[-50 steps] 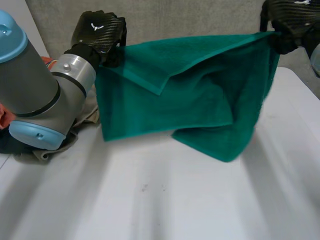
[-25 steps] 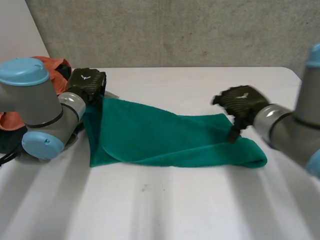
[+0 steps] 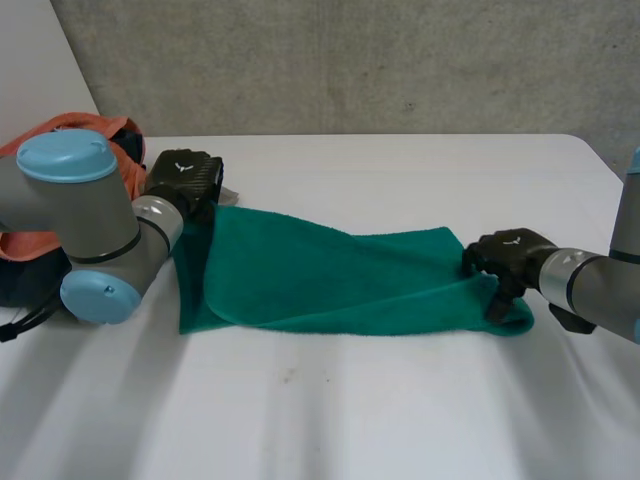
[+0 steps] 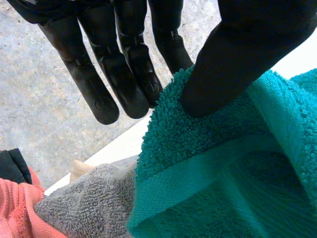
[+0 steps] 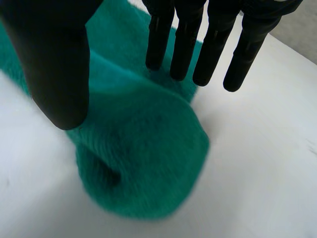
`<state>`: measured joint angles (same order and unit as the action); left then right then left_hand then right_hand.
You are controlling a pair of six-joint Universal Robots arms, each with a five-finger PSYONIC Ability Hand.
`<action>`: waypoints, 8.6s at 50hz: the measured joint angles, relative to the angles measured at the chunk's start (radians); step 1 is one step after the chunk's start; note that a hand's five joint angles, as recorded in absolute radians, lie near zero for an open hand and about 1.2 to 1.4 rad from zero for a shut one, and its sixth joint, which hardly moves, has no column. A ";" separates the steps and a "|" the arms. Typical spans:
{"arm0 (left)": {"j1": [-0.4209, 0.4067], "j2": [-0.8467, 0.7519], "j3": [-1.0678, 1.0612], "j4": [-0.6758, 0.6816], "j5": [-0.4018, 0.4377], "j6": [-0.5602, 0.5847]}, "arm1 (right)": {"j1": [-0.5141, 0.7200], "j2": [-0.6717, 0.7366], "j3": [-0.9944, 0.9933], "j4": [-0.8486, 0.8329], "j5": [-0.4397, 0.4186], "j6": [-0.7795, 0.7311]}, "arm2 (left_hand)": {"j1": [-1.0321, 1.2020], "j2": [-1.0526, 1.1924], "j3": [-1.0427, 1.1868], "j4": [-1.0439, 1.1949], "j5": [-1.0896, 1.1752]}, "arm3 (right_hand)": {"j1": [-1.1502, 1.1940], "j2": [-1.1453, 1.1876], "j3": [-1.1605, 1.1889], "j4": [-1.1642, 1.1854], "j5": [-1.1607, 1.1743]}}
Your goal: Fold the laundry.
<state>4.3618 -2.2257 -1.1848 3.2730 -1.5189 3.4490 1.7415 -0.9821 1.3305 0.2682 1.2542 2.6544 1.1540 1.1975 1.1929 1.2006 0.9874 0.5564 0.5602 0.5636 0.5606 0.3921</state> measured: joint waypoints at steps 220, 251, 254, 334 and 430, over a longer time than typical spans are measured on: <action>-0.056 -0.054 0.482 0.328 -0.097 0.256 | 0.045 -0.232 -0.121 -0.760 0.409 -0.058 | 0.006 0.001 0.001 0.000 0.015 | 0.571 0.615 0.628 0.637 0.614; -0.180 -0.137 0.171 0.236 0.126 -0.059 | 0.287 -0.810 0.137 -0.443 0.059 -0.040 | -0.942 -0.981 -0.959 -0.985 -0.938 | 0.571 0.623 0.630 0.641 0.614; -0.213 -0.176 0.209 0.226 0.151 -0.075 | 0.311 -0.855 0.141 -0.415 0.032 -0.013 | -0.942 -0.981 -0.959 -0.985 -0.938 | 0.571 0.623 0.630 0.641 0.614; -0.132 -0.007 0.070 0.220 -0.064 0.431 | 0.106 -0.106 -0.150 -0.097 0.388 0.028 | 0.012 0.002 0.004 0.001 -0.011 | -0.154 -0.162 -0.169 -0.182 -0.214; -0.113 -0.024 0.313 0.554 -0.016 0.312 | 0.140 -0.152 -0.177 -0.980 0.486 -0.258 | 0.012 0.004 0.005 0.004 -0.011 | 0.567 0.620 0.625 0.640 0.595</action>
<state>4.2485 -2.2501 -0.8721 3.8271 -1.5346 3.7609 1.8813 -1.1339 1.1533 -0.7122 1.7398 2.3963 1.1660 1.2015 1.1977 1.2050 0.9767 1.1234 1.1797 1.1890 1.2010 0.9868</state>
